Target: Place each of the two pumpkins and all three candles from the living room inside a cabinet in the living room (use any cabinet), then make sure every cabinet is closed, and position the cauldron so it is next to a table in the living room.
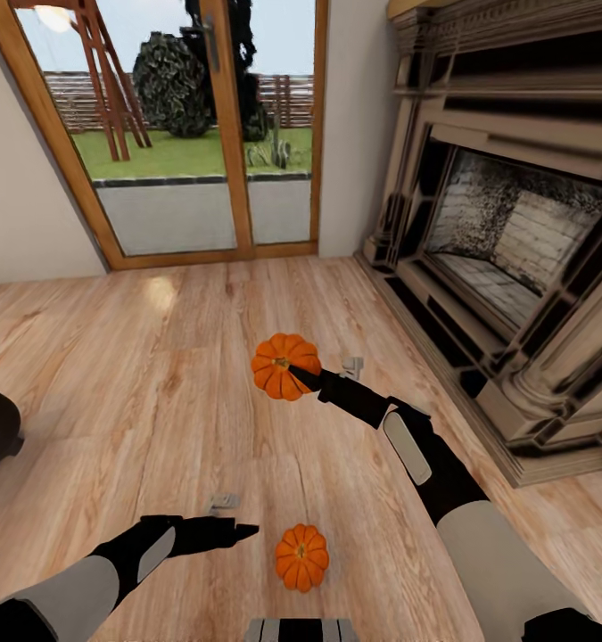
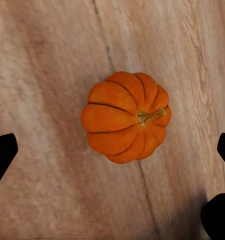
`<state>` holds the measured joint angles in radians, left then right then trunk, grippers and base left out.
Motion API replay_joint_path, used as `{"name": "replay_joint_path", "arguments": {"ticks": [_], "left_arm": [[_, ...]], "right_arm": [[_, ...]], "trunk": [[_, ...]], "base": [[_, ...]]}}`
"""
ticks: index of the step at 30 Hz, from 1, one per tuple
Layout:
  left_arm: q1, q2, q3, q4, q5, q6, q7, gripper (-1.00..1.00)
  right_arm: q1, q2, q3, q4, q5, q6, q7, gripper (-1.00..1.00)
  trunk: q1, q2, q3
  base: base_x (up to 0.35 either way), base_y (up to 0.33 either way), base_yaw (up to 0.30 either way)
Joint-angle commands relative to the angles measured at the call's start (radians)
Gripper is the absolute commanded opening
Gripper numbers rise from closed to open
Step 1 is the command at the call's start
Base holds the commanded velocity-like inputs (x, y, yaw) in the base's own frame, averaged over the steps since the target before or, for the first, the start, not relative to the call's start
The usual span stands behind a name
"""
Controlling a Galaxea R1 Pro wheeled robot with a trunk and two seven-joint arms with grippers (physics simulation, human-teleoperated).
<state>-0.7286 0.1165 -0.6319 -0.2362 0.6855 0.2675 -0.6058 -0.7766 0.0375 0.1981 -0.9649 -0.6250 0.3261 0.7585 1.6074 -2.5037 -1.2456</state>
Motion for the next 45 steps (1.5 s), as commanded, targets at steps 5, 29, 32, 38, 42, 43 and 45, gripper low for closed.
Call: {"name": "replay_joint_path", "arguments": {"ticks": [5,29,32,38,42,43,45], "left_arm": [[0.000,-0.001,-0.004,0.003,0.000,0.000,0.005,1.00],[0.000,0.002,0.000,0.001,0.000,-0.001,0.005,1.00],[0.000,0.004,0.000,0.000,0.000,-0.001,0.004,1.00],[0.000,0.004,0.000,0.000,0.000,-0.001,0.004,1.00],[0.000,0.005,0.000,-0.001,0.000,-0.001,0.004,1.00],[0.000,0.005,0.000,-0.001,0.000,-0.001,0.004,1.00],[0.000,0.005,0.000,-0.001,0.000,-0.001,0.004,1.00]], "right_arm": [[0.001,0.002,0.001,-0.002,-0.002,0.001,0.000,-1.00],[0.003,0.004,0.006,-0.003,-0.001,0.001,-0.001,-1.00],[0.003,0.004,0.005,-0.008,-0.001,0.001,-0.001,-1.00],[0.005,0.004,0.007,-0.022,-0.001,0.001,-0.001,-1.00],[0.005,0.004,0.007,-0.024,-0.001,0.001,0.000,-1.00],[0.005,0.004,0.007,-0.024,-0.001,0.001,0.001,-1.00],[0.005,0.004,0.007,-0.024,-0.001,0.001,0.001,-1.00]], "trunk": [[0.002,-0.001,-0.019],[0.013,-0.007,-0.112],[0.014,-0.008,-0.124],[0.017,-0.009,-0.147],[0.019,-0.010,-0.162],[0.019,-0.010,-0.166],[0.020,-0.011,-0.174]], "base": [[0.000,0.000,0.000],[0.000,0.000,0.000],[0.000,0.000,0.000],[0.000,0.000,0.000],[0.000,0.000,0.000],[0.000,0.000,0.000],[0.000,0.000,0.000]]}}
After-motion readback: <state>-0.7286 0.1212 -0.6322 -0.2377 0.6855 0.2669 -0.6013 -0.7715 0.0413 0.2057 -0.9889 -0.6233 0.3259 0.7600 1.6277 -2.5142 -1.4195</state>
